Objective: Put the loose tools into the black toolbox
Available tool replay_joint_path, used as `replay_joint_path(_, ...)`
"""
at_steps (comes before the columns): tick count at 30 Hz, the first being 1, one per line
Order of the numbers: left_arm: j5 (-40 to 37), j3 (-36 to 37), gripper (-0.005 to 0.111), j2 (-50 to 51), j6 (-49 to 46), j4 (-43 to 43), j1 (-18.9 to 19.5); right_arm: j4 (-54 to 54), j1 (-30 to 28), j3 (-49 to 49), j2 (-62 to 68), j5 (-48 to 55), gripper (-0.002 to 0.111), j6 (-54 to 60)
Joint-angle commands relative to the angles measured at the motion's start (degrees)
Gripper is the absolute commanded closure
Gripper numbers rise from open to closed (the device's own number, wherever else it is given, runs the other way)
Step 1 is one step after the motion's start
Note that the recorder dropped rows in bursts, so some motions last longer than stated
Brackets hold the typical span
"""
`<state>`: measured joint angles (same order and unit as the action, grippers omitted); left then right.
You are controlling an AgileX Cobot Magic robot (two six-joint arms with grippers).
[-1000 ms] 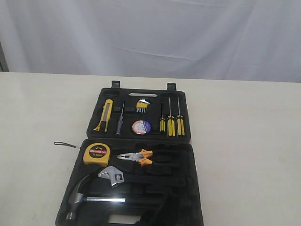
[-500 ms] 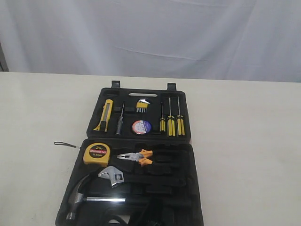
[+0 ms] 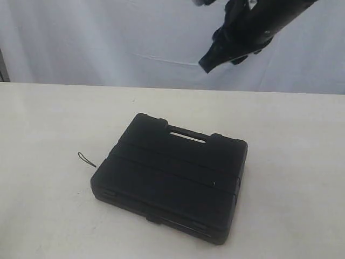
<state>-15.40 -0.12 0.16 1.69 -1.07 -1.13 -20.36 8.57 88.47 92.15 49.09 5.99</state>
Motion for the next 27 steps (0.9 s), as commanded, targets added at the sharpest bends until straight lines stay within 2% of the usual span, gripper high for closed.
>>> replay_joint_path(1,0.03,0.12,0.107,-0.16,0.07,-0.14,-0.12,-0.14,-0.39,0.30,-4.24,4.42,0.070,-2.31)
replay_joint_path(7,0.03,0.12,0.107,-0.16,0.07,-0.14,-0.12,0.03,-0.39,0.30,-7.87,10.22,0.070,-5.99)
replay_joint_path(16,0.03,0.12,0.107,-0.16,0.07,-0.14,-0.12,15.37,-0.39,0.18,-16.91,20.43,0.070,-6.42)
replay_joint_path(21,0.03,0.12,0.107,-0.16,0.07,-0.14,-0.12,22.40,-0.39,-5.81,-26.46,20.87,0.071,-6.42)
replay_joint_path(23,0.03,0.12,0.107,-0.16,0.07,-0.14,-0.12,24.98,-0.39,-9.89,-30.87,20.87,0.078,-6.57)
replay_joint_path(25,0.03,0.12,0.107,-0.16,0.07,-0.14,-0.12,26.82,-0.39,-15.24,-35.65,20.20,0.091,-6.83)
replay_joint_path(27,0.03,0.12,0.107,-0.16,0.07,-0.14,-0.12,27.60,-0.39,-20.52,-39.90,13.47,0.108,-6.73)
